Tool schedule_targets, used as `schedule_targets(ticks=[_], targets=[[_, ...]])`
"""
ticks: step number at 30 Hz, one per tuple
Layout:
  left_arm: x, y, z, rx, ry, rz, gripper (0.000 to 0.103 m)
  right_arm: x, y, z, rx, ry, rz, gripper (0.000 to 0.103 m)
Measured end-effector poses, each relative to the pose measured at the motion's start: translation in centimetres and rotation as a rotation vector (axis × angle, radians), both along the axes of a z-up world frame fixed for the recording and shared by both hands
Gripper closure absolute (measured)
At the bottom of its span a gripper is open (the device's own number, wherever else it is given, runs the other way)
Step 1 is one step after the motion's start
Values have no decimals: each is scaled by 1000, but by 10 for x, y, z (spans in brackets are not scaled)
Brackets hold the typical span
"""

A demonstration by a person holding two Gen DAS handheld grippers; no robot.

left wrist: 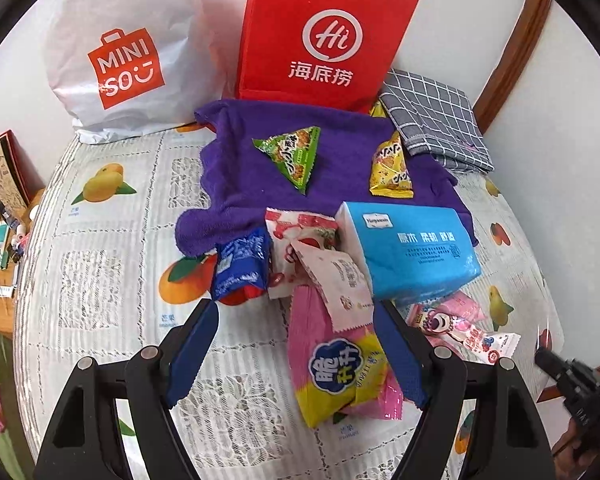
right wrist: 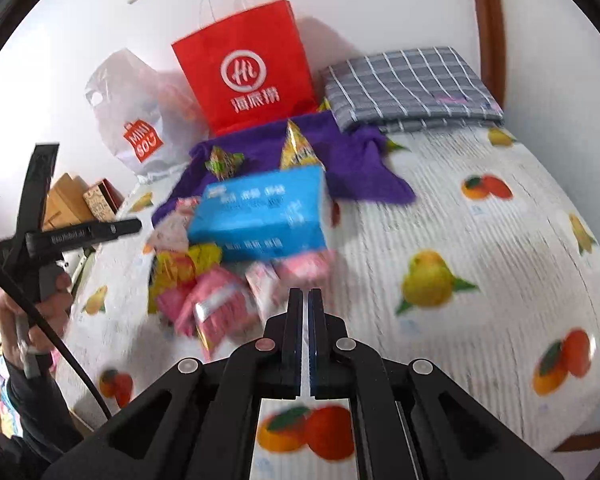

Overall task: Organize snacks
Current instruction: 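Withdraw both tools back toward the remaining snack pile, then grasp the pink bear-print ice-pop wrapper with the right gripper and lift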

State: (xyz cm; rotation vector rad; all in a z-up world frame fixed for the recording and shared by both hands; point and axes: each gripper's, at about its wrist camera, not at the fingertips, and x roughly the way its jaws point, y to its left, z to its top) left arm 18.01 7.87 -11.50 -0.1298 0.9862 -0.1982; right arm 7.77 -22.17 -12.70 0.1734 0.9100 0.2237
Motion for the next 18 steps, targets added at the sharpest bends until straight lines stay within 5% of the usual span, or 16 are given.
schedule_targets(ticks=[9, 14, 18], targets=[[-5, -9, -8, 9, 13, -8, 25, -5, -5, -23, 6, 51, 29, 96], [-4, -8, -11, 15, 21, -6, 25, 11, 12, -15, -11, -8, 61, 66], [-4, -3, -12, 21, 20, 6, 25, 27, 27, -7, -50, -42, 96, 65]])
